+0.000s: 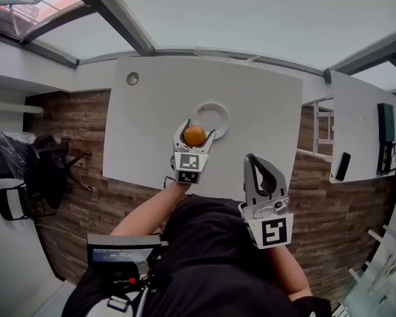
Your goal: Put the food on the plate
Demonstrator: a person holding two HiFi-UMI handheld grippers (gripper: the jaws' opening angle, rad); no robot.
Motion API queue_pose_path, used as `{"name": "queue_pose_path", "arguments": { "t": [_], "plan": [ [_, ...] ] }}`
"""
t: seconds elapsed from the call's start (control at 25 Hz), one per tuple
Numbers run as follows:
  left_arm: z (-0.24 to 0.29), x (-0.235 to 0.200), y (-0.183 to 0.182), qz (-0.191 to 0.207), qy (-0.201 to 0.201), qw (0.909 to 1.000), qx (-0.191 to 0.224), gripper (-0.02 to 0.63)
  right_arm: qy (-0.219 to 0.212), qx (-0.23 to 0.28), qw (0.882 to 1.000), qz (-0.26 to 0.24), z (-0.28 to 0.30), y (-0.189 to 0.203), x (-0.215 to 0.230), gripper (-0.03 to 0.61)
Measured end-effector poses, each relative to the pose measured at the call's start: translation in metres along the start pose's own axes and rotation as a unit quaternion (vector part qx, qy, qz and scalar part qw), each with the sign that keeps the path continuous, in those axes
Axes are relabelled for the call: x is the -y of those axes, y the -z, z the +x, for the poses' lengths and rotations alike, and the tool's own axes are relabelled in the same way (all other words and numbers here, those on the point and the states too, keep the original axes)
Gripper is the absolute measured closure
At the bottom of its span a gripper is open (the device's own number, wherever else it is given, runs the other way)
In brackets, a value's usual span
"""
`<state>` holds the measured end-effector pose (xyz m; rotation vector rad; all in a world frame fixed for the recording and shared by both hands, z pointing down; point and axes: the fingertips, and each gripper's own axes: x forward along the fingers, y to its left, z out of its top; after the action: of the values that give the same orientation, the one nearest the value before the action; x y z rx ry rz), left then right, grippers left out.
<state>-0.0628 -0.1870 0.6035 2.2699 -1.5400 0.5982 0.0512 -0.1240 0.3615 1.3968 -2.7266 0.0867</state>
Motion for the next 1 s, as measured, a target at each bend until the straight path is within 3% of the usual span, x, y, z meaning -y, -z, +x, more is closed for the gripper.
{"name": "queue_pose_path", "arguments": {
  "t": [0.2,1.0],
  "plan": [
    [0.022,0.005,0.013,-0.016,0.008,0.9997,-0.019,0.247,0.012,-0.005,1.000,-0.003,-0.002,0.003,0.009,0.572],
    [0.065,0.013,0.044,-0.010,0.052,0.9945,-0.090,0.247,0.055,-0.019,0.998,-0.003,-0.012,0.013,0.033,0.572]
  ]
}}
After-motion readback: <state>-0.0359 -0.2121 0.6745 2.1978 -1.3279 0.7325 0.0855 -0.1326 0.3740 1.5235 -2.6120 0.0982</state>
